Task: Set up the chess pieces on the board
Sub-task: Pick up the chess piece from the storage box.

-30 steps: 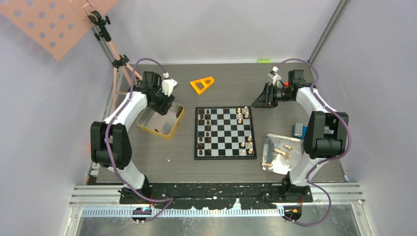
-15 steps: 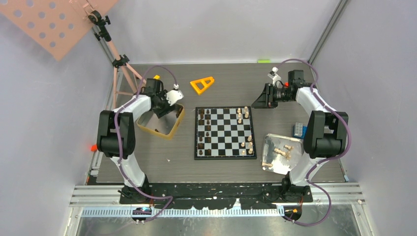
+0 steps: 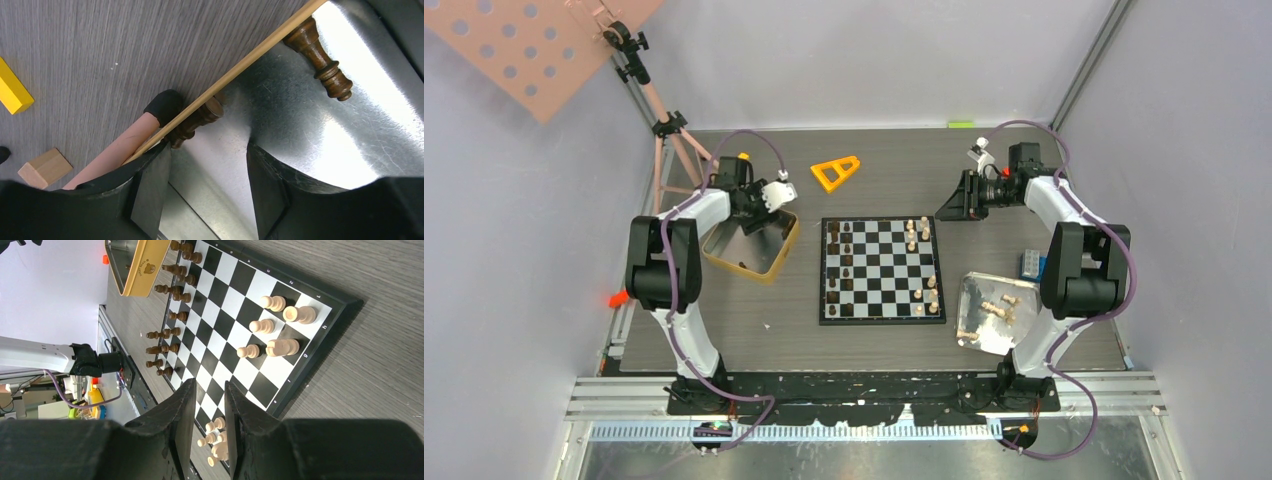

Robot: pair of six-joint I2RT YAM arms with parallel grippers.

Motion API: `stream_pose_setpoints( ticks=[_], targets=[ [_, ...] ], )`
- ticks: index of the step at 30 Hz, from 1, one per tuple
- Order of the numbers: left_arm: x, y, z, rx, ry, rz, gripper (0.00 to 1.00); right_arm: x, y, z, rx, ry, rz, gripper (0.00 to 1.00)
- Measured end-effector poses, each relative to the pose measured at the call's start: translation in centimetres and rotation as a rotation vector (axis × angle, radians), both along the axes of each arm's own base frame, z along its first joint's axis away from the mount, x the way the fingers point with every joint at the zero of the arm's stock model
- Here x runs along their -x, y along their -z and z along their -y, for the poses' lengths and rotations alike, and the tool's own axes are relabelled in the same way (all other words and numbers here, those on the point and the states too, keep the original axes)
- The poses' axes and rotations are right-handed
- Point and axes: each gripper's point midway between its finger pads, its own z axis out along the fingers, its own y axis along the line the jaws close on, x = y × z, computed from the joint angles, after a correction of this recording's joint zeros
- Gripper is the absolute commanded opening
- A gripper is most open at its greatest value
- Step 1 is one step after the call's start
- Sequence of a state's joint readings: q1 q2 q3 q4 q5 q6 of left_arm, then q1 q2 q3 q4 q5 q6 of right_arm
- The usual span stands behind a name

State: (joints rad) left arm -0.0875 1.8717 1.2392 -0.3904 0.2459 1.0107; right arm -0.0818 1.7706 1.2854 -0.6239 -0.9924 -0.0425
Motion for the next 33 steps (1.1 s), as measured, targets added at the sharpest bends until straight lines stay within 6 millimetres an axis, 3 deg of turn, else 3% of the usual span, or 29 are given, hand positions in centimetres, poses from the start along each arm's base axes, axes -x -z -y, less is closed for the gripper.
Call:
stream_pose_setpoints(
  ticks=[8,15,23,33],
  targets=[
    [-0.1,0.3,0.4,0.033,0.012,-0.022,0.58,0.0,0.3,0.0,0.000,-0.002,-0.010,0.33],
    [-0.3,0.4,0.4,0.030,0.047,-0.067,0.51,0.0,0.3,0.0,0.000,-0.002,-0.011,0.33],
    [1.4,0.9,0.5,0.075,0.075,-0.161,0.42,0.1,0.3,0.0,0.000,-0.003,-0.011,0.33],
    [3.4,0.9,0.1,0.132,0.051,-0.187,0.51,0.0,0.6,0.0,0.000,-0.003,-0.022,0.33]
  ],
)
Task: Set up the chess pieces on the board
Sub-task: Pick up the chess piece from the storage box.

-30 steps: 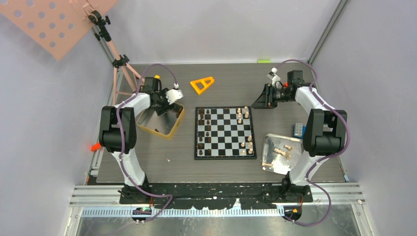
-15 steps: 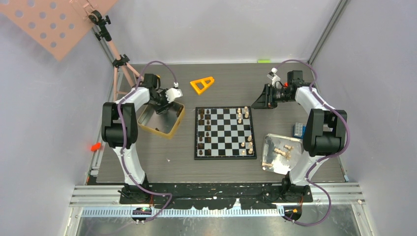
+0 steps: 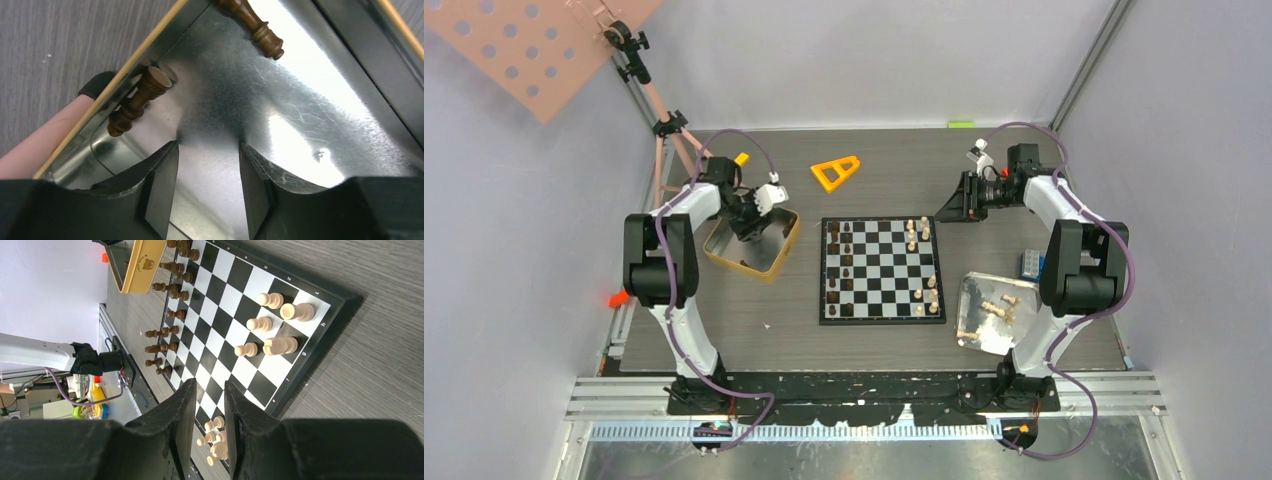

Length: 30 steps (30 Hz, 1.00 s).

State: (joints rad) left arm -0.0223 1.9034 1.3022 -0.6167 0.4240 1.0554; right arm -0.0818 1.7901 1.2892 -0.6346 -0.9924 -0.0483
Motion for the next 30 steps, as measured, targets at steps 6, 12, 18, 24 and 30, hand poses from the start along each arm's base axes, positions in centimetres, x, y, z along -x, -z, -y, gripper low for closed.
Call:
stream_pose_setpoints(
  ticks=[6,12,18,24,30],
  targets=[
    [-1.7,-0.6,-0.3,0.044,-0.011,0.069,0.55,0.0,0.0,0.0,0.000,0.000,-0.001,0.33],
    [-3.6,-1.7,-1.3,0.098,-0.021,0.155,0.57,-0.1,0.0,0.0,0.000,0.000,-0.001,0.33],
    [-3.9,-1.2,-1.1,0.113,0.018,0.168,0.60,-0.1,0.0,0.0,0.001,-0.001,0.001,0.33],
    [-4.1,-0.4,-0.5,0.142,0.051,0.158,0.62,0.0,0.0,0.0,0.000,-0.002,-0.004,0.33],
    [-4.0,-0.3,-0.1,0.170,0.071,0.135,0.59,0.0,0.0,0.0,0.000,-0.002,-0.008,0.33]
  ],
)
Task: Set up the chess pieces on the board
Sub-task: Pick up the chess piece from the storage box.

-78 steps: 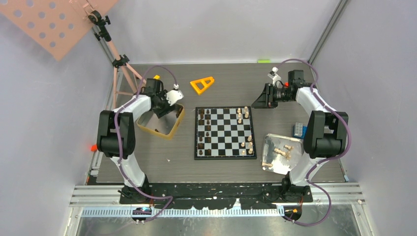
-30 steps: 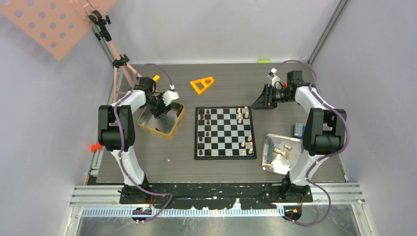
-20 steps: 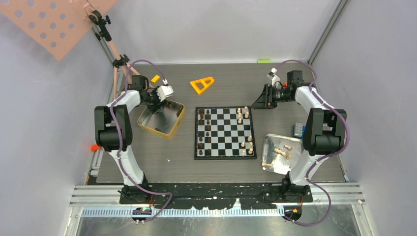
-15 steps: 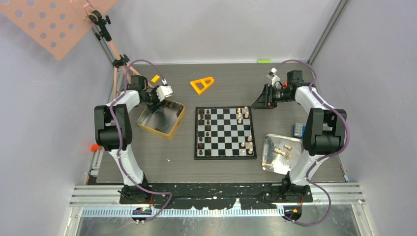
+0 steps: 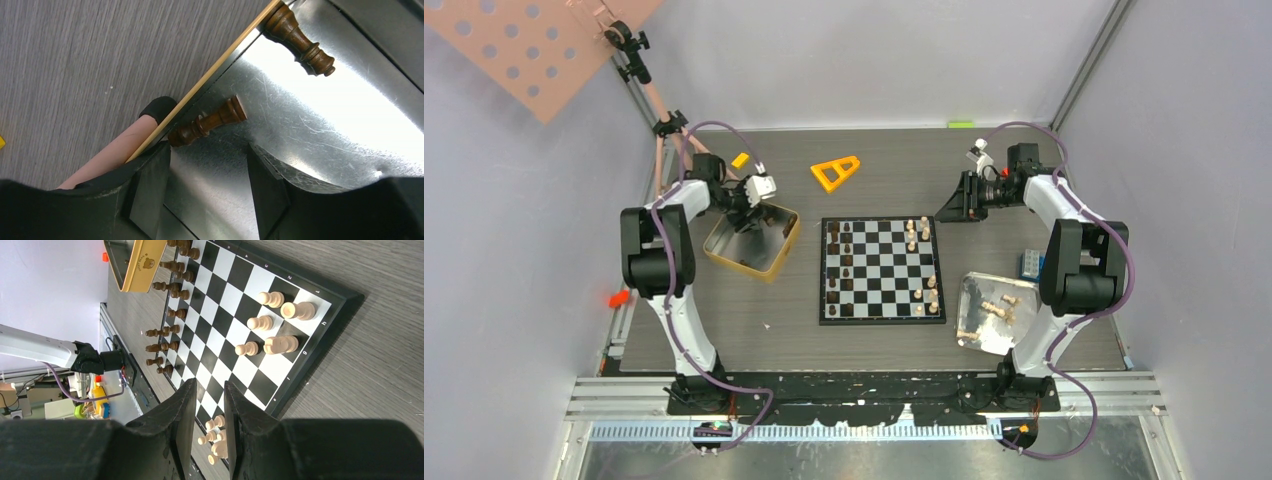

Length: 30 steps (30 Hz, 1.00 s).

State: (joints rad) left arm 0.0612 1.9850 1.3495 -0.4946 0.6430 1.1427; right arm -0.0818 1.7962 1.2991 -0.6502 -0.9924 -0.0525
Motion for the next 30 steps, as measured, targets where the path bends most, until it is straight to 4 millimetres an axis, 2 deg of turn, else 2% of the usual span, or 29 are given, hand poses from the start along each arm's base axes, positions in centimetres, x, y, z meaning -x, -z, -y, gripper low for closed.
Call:
stream_pose_setpoints(
  ticks=[5,17,25,30],
  targets=[
    [0.3,0.0,0.5,0.017,0.044,-0.006,0.56,0.0,0.1,0.0,0.000,-0.001,-0.002,0.33],
    [3.0,0.3,1.7,0.053,0.148,-0.066,0.56,0.0,0.8,0.0,-0.001,-0.004,-0.026,0.32],
    [2.7,0.2,1.8,0.048,0.167,-0.044,0.58,0.0,0.8,0.0,0.000,-0.005,-0.027,0.32],
    [2.4,0.1,2.3,0.022,0.200,-0.020,0.55,0.1,0.9,0.0,0.000,-0.005,-0.032,0.32]
  ],
)
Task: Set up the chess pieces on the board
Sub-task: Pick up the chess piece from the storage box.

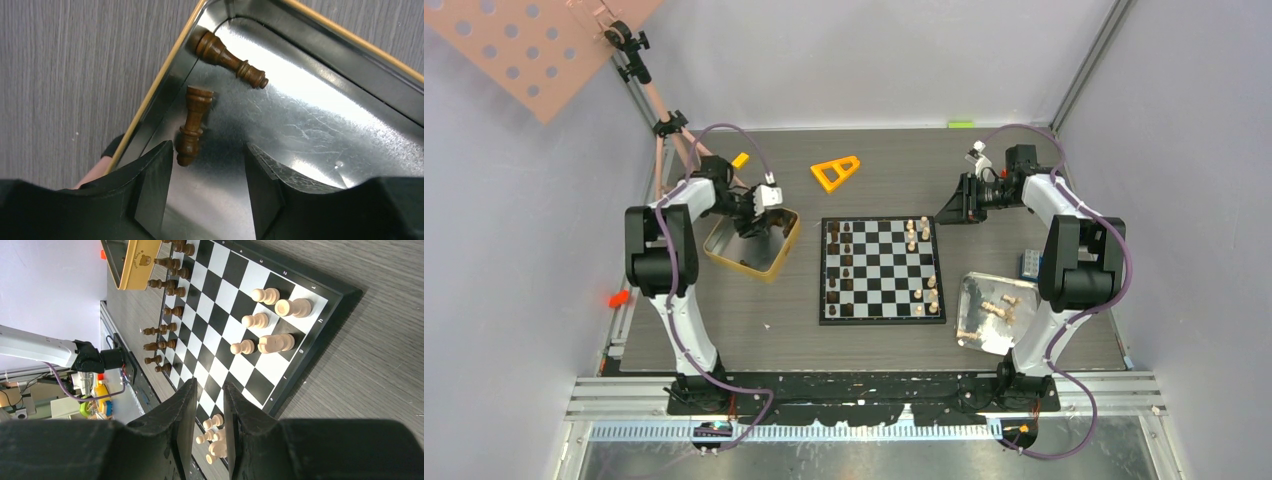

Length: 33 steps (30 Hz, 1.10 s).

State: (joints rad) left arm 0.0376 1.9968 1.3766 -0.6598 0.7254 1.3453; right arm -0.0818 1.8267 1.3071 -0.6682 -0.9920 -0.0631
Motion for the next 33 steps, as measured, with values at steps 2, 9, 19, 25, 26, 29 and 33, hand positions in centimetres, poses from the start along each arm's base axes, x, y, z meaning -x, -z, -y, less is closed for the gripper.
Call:
stream_pose_setpoints(
  ticks=[2,9,19,25,26,29,33],
  targets=[
    [-0.2,-0.1,0.4,-0.017,0.019,0.013,0.50,0.0,0.0,0.0,0.000,0.000,0.003,0.32],
    [-0.9,0.0,0.6,-0.053,0.039,0.030,0.26,-0.1,-0.1,0.0,0.002,-0.004,0.007,0.31],
    [-0.2,-0.4,-1.0,-0.135,-0.013,0.022,0.01,-0.1,-0.1,0.0,0.002,-0.005,0.001,0.32],
    [1.1,-4.6,-0.7,-0.107,-0.108,0.020,0.00,-0.4,-1.4,-1.4,0.030,-0.033,0.041,0.38],
    [1.3,-5.8,-0.4,-0.096,-0.128,0.030,0.00,-0.4,-1.9,-1.9,0.033,-0.048,0.054,0.40],
    [2.3,-9.1,1.5,-0.061,-0.149,0.051,0.00,-0.1,-3.8,-5.1,0.043,-0.139,0.114,0.46],
    [4.7,-12.1,7.2,0.001,-0.096,0.042,0.00,1.0,-7.0,-10.3,0.016,-0.278,0.205,0.51]
  ],
)
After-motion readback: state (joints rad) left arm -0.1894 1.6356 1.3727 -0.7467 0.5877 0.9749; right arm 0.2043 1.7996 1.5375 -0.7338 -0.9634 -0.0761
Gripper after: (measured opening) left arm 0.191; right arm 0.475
